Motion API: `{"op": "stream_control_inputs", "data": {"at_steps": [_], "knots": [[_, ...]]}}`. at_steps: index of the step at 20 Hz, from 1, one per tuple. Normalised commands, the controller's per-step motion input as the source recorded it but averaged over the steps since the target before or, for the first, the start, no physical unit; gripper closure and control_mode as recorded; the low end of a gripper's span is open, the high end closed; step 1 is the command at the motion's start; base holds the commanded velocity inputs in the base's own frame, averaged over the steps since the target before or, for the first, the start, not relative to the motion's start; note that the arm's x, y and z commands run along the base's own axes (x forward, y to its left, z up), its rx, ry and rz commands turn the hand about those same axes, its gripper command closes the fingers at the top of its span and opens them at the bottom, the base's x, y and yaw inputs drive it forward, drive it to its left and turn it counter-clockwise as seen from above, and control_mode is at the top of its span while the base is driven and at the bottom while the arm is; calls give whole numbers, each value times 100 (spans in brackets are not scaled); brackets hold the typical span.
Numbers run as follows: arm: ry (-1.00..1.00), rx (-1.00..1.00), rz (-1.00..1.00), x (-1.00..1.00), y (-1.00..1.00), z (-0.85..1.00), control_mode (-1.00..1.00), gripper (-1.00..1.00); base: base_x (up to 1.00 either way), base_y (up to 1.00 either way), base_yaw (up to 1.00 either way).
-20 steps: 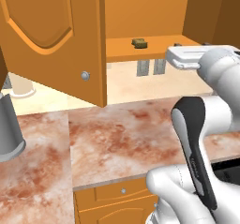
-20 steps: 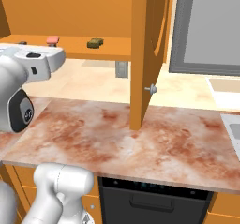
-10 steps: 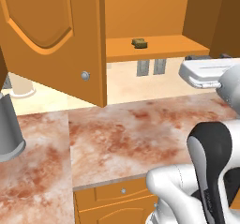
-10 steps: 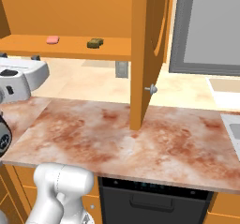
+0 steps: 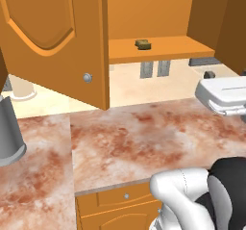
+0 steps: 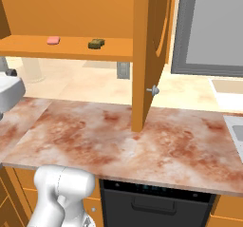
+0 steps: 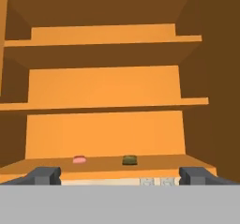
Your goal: Pick up the sponge and bar soap from the sink, and place them back in the cabinet, and close the cabinet doors.
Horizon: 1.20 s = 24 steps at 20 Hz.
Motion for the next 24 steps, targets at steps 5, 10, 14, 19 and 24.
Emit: {"op": "stream_control_inputs", "data": {"at_steps": [5,10,14,19,24], "knots": [[0,-2,0,-33,47,0,-100,-100,0,0,0],[0,-2,0,-26,50,0,-100,-100,0,0,0],[-3,-2,0,-16,51,-5,-100,-100,0,0,0],[-3,-1,0,-1,53,-6,-100,-100,0,0,0],[-1,0,0,0,46,-1,-100,-100,0,0,0]]}}
